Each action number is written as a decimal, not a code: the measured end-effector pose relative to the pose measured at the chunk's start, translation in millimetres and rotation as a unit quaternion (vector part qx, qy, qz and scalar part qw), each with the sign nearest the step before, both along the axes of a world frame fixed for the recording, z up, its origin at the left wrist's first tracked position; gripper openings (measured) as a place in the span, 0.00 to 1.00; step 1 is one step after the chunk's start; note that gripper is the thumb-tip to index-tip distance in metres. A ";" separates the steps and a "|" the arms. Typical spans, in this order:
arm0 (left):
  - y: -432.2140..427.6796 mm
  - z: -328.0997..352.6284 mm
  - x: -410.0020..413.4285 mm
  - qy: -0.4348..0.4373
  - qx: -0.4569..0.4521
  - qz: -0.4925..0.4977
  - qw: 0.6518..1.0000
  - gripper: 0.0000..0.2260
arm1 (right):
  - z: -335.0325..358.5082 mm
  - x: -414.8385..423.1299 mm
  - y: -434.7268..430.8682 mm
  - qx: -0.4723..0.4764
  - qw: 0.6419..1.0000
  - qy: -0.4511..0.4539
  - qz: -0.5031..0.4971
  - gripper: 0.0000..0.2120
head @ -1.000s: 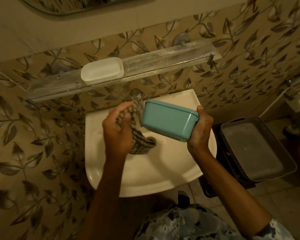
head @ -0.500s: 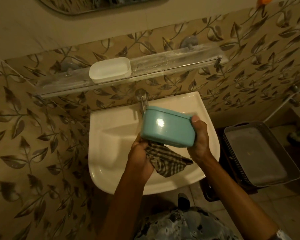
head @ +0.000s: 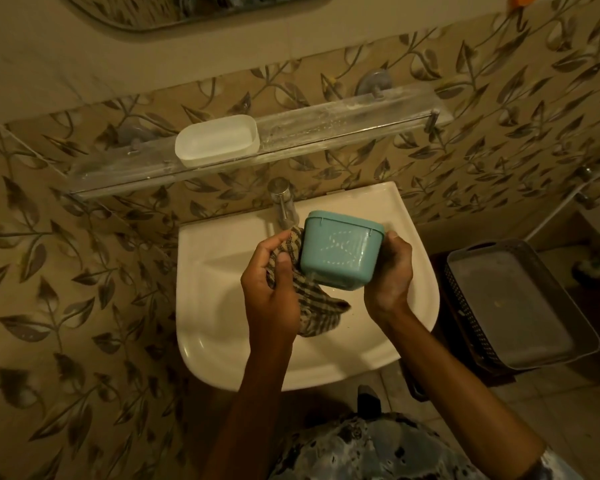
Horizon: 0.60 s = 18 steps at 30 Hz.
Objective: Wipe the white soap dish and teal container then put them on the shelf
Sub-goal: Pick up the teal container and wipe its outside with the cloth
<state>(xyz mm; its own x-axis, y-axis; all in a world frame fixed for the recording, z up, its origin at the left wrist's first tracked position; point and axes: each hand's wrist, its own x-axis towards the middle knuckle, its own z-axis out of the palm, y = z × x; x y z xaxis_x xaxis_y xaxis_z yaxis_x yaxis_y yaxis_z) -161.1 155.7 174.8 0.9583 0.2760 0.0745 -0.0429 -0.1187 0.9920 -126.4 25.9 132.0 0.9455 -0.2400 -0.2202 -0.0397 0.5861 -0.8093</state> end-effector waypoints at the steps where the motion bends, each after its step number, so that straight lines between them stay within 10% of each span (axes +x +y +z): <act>1: -1.3 -0.1 -1.4 0.002 0.003 -0.001 1.000 0.13 | 1.6 0.6 -0.2 0.005 1.000 0.011 -0.002 0.19; 12: 18.4 30.6 10.6 -0.112 0.048 0.078 0.989 0.13 | 20.4 19.3 -6.7 -0.106 0.993 0.037 -0.038 0.19; 18: -23.3 44.6 0.5 -0.150 0.235 0.036 0.960 0.13 | 22.1 21.9 5.7 -0.175 0.982 0.040 -0.061 0.20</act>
